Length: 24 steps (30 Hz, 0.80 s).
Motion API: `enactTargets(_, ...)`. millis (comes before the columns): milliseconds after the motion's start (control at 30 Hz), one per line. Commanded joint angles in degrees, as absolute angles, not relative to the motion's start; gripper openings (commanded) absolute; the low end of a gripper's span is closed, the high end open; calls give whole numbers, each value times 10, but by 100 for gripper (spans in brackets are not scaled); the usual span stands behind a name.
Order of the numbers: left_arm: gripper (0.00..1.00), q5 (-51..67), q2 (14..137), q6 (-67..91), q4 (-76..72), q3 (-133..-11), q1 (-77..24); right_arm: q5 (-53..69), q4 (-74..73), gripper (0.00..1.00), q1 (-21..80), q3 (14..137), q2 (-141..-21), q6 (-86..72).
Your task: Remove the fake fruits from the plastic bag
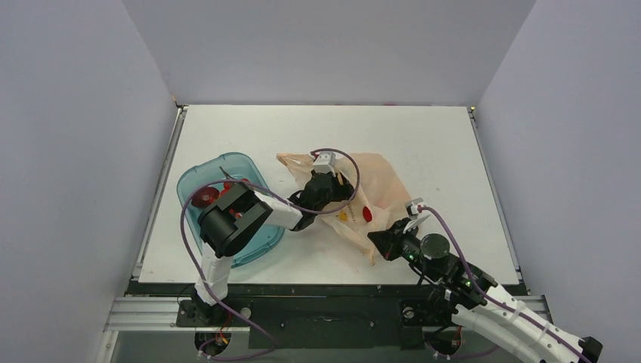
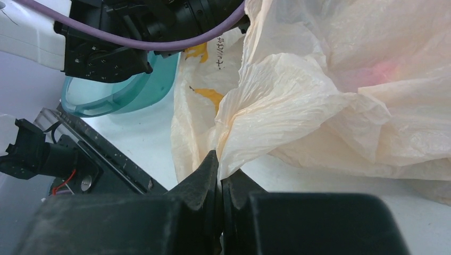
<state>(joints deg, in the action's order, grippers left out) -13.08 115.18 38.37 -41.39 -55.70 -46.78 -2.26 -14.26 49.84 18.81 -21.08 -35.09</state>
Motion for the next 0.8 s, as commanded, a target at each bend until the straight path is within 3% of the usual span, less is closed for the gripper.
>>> enactTargets(0,66,-177,1181,335,-423,-613,-479,-41,-142,0,495,186,-212,-360)
enactTargets(233,67,-243,1233,251,-414,-683,-508,-46,-136,0,494,202,-227,-338)
enactTargets(433,63,-196,1314,351,-328,-797,-496,-41,-130,0,492,220,-236,-323)
enactTargets(567,29,-163,1332,402,-402,-801,-493,-35,-134,0,489,217,-229,-321)
enactTargets(700,9,-166,1321,412,-485,-764,-493,-36,-142,0,488,214,-223,-319)
enactTargets(767,5,-173,1308,414,-504,-743,-492,-40,-147,0,487,214,-218,-318)
